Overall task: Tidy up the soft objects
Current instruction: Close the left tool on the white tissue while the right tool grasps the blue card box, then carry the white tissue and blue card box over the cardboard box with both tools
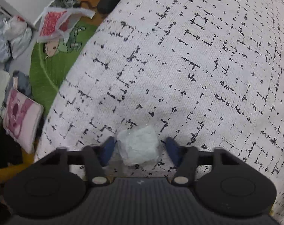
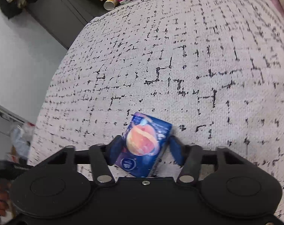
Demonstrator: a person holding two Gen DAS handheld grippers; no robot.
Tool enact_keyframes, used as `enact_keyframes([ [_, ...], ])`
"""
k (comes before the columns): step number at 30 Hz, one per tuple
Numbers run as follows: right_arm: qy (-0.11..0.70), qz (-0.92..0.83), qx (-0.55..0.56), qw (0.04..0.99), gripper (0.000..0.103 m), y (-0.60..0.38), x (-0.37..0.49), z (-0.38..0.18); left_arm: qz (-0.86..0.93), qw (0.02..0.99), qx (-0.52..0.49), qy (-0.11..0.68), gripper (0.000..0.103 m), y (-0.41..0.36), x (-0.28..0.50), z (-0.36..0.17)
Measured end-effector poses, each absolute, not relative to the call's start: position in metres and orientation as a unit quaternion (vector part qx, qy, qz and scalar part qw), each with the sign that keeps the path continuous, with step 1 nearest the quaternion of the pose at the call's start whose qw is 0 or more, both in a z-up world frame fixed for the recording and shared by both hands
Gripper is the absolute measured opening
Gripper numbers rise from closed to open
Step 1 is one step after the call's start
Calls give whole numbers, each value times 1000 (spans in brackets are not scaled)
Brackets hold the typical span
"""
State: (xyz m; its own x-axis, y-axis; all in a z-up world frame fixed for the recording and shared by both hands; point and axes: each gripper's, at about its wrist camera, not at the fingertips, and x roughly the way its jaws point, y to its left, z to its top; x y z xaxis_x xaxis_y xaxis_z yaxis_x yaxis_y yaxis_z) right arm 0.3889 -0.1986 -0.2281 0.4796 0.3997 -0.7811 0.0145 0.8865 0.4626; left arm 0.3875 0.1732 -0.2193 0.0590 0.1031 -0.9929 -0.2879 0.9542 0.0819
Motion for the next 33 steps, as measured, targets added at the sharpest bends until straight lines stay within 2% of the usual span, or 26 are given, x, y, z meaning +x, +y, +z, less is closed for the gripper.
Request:
enact_keyframes([
  [2, 493, 116, 206, 837, 38, -202, 388, -228, 135, 727, -67, 670, 46, 173, 388, -220],
  [5, 494, 122, 228, 830, 26, -212, 388, -227, 140, 735, -79, 658, 45, 172, 388, -216],
  [8, 492, 129, 236, 828, 21, -218, 383, -221, 143, 747, -91, 642, 45, 167, 387, -203],
  [18, 462, 167, 233, 839, 19, -220, 354, -189, 111, 794, -100, 590, 45, 140, 371, -146],
  [33, 429, 204, 226, 850, 19, -209, 306, -144, 80, 825, -128, 544, 45, 138, 304, -101],
])
